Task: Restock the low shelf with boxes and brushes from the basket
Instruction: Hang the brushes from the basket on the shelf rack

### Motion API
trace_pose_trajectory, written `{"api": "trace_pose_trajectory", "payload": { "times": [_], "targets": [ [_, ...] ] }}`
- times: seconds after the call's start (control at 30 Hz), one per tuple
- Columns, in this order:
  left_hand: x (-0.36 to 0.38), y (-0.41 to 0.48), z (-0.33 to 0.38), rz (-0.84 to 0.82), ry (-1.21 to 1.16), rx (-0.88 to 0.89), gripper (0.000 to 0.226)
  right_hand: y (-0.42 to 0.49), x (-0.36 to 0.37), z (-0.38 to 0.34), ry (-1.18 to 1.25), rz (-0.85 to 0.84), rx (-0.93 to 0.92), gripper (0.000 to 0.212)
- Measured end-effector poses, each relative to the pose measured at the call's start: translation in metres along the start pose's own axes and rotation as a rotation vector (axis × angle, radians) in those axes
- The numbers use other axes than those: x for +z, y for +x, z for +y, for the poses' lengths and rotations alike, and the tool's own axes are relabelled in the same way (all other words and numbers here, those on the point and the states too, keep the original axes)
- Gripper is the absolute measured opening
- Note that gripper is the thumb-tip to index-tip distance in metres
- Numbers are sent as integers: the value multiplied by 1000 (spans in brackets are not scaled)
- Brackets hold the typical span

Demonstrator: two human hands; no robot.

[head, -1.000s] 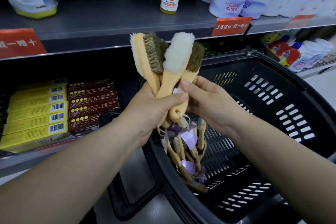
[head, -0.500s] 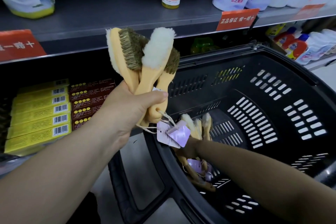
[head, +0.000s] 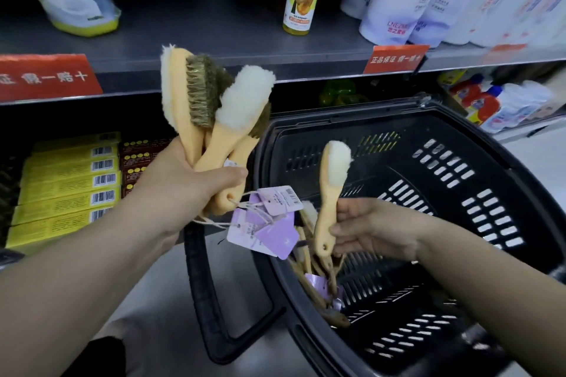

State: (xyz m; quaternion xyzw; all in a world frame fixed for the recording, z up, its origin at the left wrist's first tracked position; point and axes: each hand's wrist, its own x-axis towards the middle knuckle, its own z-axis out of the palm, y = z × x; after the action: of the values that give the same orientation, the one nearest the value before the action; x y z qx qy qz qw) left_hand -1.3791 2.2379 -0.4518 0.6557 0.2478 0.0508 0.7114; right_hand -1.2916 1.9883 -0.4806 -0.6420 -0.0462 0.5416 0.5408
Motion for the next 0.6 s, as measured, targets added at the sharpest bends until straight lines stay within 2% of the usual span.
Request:
{"api": "trace_pose_trajectory", "payload": {
  "times": [0.17, 0.33, 0.4, 0.5, 0.6],
  "targets": [
    [2, -3, -8, 78, 16, 40, 34, -35, 30, -25, -17, 10, -179, 32],
    [0, -8, -14, 73, -61, 13, 36, -44, 58, -39, 189, 10, -232, 37],
    [3, -14, -18, 32, -89, -17, 34, -42, 70, -43, 255, 73, -218, 35],
    [8, -24, -23, -37, -156, -44, 33, -34, 89, -46, 305, 232, -218, 15],
    [10, -32, -22, -56, -245, -68, 26, -23, 105, -45, 377, 321, -229, 15]
  ]
}}
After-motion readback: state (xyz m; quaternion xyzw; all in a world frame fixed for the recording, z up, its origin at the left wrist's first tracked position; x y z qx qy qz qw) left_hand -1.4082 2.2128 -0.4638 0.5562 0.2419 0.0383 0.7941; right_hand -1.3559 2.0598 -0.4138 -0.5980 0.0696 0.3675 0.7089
